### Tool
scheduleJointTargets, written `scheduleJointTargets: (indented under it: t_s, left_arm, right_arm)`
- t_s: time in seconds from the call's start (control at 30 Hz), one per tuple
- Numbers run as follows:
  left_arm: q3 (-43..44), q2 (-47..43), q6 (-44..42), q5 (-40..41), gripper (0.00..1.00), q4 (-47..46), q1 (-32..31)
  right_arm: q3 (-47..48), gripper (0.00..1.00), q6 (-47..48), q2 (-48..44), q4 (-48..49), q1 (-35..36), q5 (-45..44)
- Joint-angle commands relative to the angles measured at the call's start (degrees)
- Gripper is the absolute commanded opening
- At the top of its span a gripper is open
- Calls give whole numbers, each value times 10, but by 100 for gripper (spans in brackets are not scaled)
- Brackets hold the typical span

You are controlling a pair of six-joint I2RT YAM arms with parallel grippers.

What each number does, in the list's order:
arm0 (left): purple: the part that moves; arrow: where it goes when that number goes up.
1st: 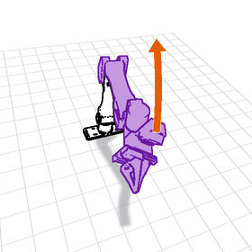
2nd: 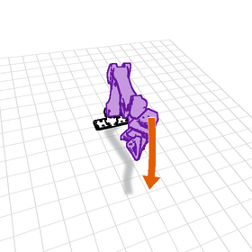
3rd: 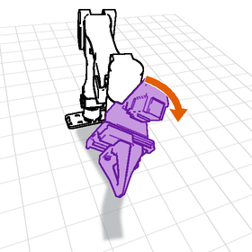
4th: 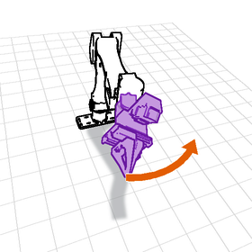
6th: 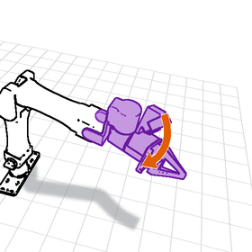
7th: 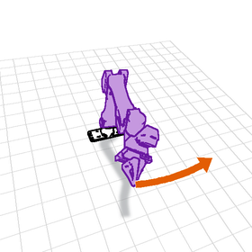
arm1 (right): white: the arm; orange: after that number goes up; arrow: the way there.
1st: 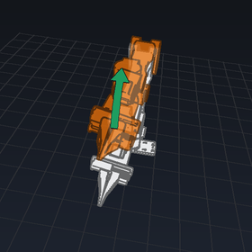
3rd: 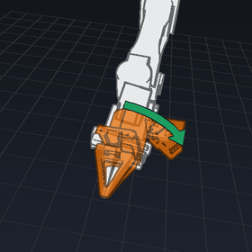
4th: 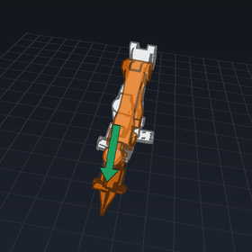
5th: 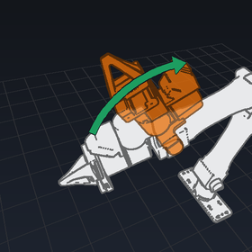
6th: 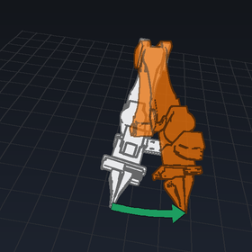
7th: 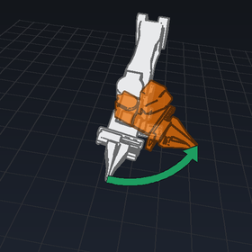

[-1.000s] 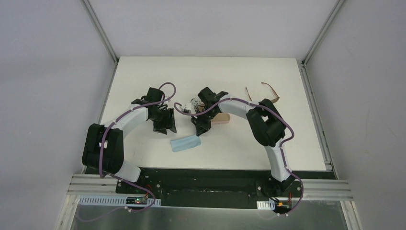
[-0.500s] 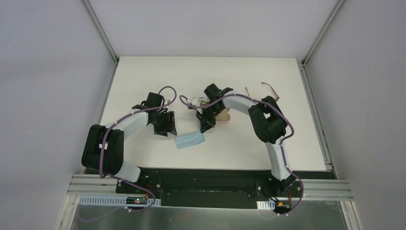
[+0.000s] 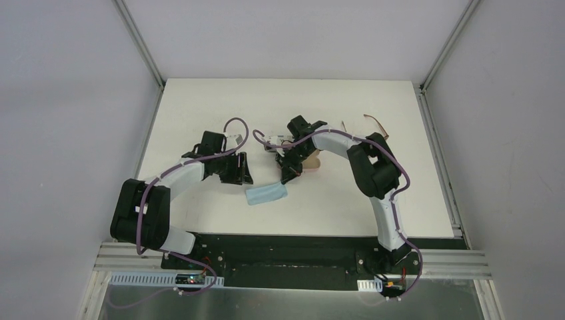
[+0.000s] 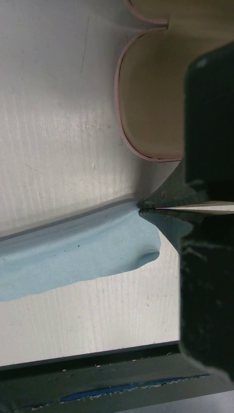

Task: Organize the sunglasses
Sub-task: Pick up the glasses cleaning cloth from the center of the board.

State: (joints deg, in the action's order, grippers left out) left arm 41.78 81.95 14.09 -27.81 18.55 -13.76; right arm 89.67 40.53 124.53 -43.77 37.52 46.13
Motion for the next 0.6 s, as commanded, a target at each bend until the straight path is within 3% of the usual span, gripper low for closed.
scheduleJointTargets:
  t_s: [0.0, 0.17, 0.57]
  left_arm:
    - [-17, -20, -10, -37, 50, -29, 8]
    - [-28, -25, -20, -17, 43, -15, 7]
    - [-17, 4, -33, -33, 37, -13, 8]
  right_arm:
    - [-4, 0, 1, -2, -6, -3, 10]
    - [-3, 0, 0, -2, -6, -3, 12]
    - [-4, 0, 2, 0, -7, -3, 17]
